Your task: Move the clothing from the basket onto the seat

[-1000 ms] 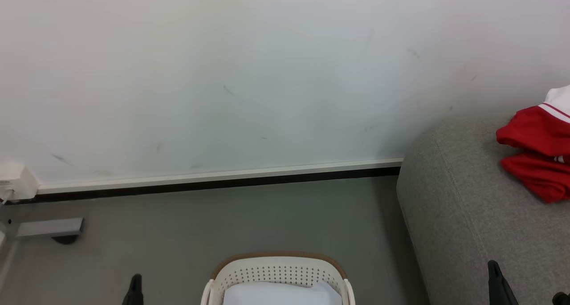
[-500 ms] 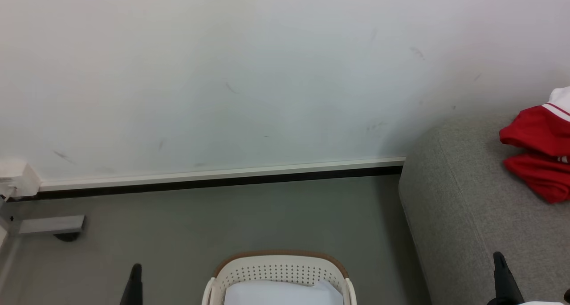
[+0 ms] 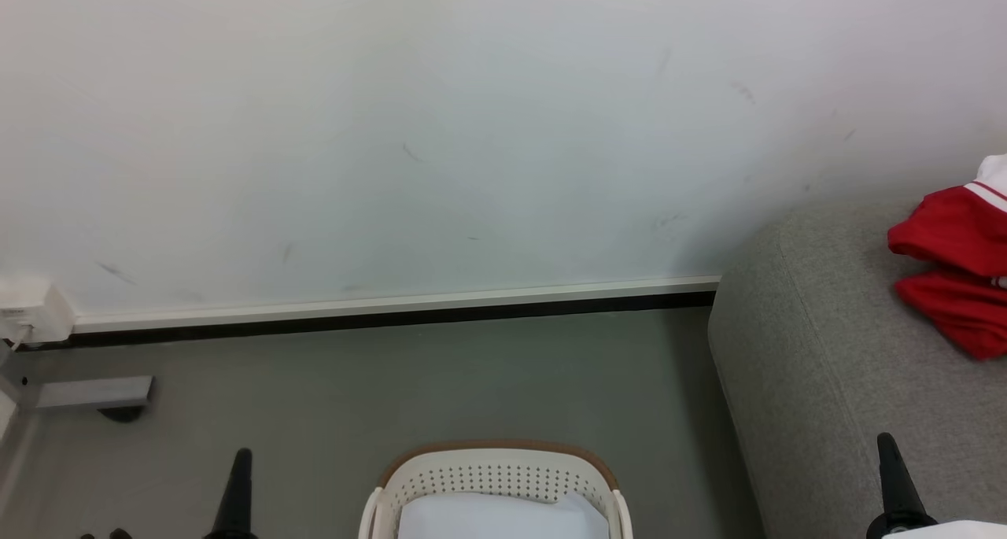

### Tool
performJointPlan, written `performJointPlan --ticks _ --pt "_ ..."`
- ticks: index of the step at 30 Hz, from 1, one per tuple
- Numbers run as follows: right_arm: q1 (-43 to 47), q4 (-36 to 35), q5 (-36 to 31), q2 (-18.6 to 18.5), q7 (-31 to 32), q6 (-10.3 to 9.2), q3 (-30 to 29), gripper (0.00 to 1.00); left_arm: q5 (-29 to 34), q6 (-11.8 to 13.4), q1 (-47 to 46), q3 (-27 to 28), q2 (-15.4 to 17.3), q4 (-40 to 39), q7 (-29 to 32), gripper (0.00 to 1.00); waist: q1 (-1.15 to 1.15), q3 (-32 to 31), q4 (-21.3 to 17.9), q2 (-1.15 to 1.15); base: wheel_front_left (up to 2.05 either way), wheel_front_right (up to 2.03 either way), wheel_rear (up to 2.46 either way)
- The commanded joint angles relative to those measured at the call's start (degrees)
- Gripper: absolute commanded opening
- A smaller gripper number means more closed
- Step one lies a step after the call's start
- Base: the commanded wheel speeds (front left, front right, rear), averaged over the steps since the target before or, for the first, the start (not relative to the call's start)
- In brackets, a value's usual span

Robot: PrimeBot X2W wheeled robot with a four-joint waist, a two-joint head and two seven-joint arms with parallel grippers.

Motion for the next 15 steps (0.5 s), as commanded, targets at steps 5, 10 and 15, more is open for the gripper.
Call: performJointPlan --ticks 5,10,15 --pt "-1.27 -1.07 3.66 -0.63 0.9 -0.06 -0.48 0.0 -3.71 -0.35 -1.52 0.17 0.58 -0.51 1.0 0.0 -0.01 0.09 0.12 0.0 0.0 0.0 0.0" --pt "-1.6 -1.38 6.45 -0.66 1.69 -0.07 -0.73 0.0 -6.67 -0.37 -2.05 0.21 0.61 -0.47 1.72 0.0 -0.01 0.19 0.25 0.0 0.0 0.0 0.0" --pt "-1.89 -1.7 9.07 -0.68 2.41 -0.07 -0.93 0.0 -9.56 -0.4 -2.54 0.23 0.65 -0.44 2.43 0.0 -0.01 0.29 0.39 0.0 0.0 0.0 0.0"
